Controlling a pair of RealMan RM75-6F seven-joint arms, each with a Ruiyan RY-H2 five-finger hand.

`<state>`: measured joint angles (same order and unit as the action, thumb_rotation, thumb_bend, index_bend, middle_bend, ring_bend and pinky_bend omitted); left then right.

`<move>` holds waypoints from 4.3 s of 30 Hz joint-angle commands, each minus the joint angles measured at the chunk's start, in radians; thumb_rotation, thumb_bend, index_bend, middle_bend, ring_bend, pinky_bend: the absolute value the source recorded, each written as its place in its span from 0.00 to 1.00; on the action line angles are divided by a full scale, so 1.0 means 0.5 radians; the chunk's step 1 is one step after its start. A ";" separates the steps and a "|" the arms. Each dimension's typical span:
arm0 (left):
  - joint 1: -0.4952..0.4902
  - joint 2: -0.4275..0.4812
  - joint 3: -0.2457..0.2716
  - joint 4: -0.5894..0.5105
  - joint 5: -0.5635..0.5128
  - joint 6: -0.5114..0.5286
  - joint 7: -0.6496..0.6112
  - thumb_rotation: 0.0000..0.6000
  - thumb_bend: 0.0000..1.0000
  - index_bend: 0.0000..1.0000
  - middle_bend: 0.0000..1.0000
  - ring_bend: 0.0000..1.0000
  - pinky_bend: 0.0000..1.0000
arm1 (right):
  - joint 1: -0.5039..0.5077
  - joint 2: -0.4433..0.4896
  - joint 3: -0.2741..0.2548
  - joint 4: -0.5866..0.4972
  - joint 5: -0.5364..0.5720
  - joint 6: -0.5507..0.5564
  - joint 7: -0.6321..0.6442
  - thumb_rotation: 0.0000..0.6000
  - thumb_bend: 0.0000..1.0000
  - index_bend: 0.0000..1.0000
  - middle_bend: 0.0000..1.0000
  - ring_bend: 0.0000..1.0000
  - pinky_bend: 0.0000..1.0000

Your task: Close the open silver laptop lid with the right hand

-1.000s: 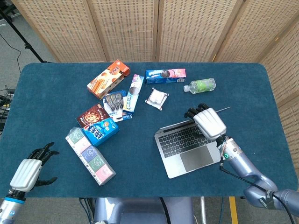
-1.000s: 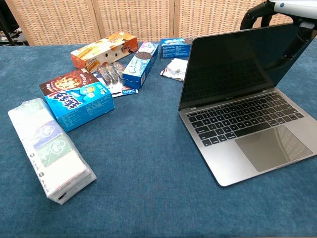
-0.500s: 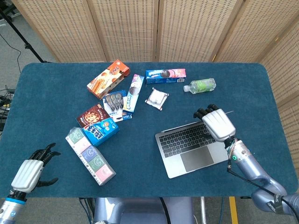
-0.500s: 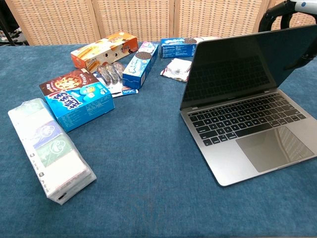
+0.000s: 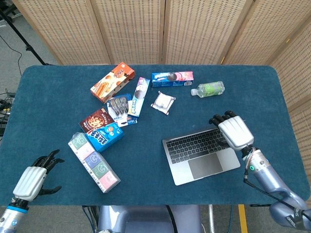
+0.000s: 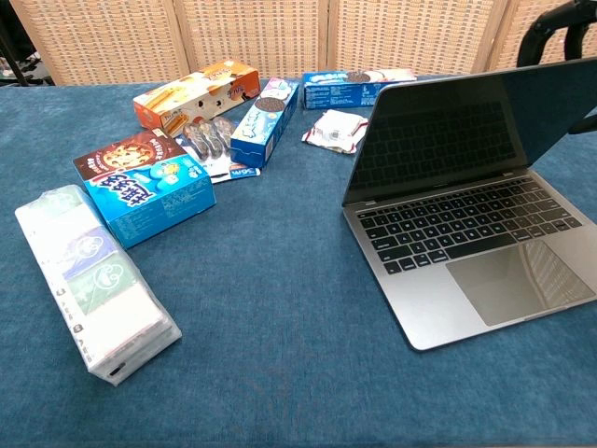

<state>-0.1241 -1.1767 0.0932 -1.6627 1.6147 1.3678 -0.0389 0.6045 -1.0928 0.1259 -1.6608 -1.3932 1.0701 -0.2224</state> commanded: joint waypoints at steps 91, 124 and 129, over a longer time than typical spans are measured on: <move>-0.012 0.068 0.090 -0.086 0.130 -0.005 0.011 1.00 0.01 0.28 0.13 0.21 0.19 | -0.390 -0.147 -0.284 0.369 0.001 -0.097 0.223 1.00 0.02 0.29 0.29 0.45 0.26; -0.009 0.113 0.117 -0.125 0.169 0.002 0.002 1.00 0.01 0.28 0.13 0.21 0.19 | -0.435 -0.270 -0.334 0.444 0.006 -0.174 0.229 1.00 0.02 0.28 0.28 0.45 0.26; -0.009 0.114 0.116 -0.125 0.167 0.001 0.003 1.00 0.01 0.28 0.13 0.21 0.19 | -0.434 -0.306 -0.344 0.477 -0.002 -0.199 0.243 1.00 0.02 0.28 0.28 0.45 0.26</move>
<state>-0.1286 -1.1195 0.1510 -1.7251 1.6979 1.3682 -0.0374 0.3873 -1.2441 -0.0454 -1.4237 -1.3932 0.9722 -0.1014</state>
